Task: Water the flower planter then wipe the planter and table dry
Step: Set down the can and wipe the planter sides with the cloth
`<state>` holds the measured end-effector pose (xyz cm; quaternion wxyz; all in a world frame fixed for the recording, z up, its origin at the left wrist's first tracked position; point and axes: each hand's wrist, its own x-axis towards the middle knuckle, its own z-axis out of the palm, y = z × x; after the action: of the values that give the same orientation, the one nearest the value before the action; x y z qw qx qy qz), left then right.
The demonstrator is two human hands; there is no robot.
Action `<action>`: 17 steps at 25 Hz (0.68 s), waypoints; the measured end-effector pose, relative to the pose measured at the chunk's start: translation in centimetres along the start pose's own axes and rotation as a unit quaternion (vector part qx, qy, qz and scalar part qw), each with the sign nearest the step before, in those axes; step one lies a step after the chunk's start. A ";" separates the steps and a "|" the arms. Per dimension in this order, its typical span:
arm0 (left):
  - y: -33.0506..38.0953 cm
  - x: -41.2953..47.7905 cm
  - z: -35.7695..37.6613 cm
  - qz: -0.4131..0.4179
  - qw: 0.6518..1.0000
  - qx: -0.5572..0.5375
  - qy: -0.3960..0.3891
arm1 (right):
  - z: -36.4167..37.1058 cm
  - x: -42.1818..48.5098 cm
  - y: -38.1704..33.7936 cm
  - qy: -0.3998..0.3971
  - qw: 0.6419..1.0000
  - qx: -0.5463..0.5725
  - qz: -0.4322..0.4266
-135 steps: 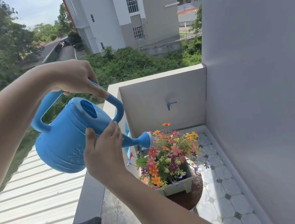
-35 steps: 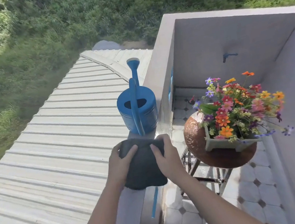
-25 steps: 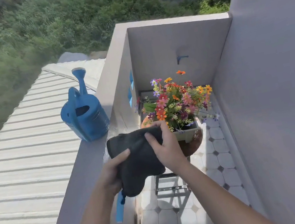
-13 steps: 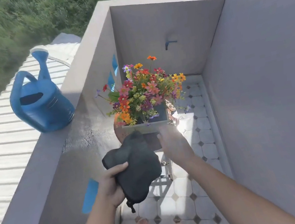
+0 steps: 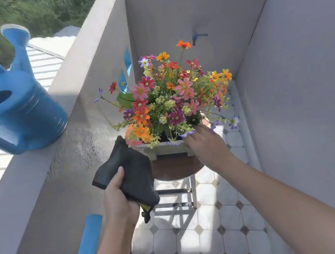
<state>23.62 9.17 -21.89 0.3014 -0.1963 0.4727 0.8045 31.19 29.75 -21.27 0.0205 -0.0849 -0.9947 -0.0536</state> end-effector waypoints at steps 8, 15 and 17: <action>0.9 4.1 2.5 0.188 0.976 0.108 0.020 | -2.2 3.9 1.8 0.096 0.995 0.031 0.015; -2.1 5.8 7.7 0.330 0.856 0.399 0.006 | -3.8 5.9 4.2 0.023 0.990 0.140 0.022; -3.1 6.7 9.0 0.377 0.810 0.448 -0.012 | -3.7 5.8 4.2 0.044 0.988 0.149 0.004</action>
<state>20.50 20.20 -23.66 0.0345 0.1638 0.8142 0.5559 26.34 34.41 -16.91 0.0766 -0.0825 -0.9894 0.0912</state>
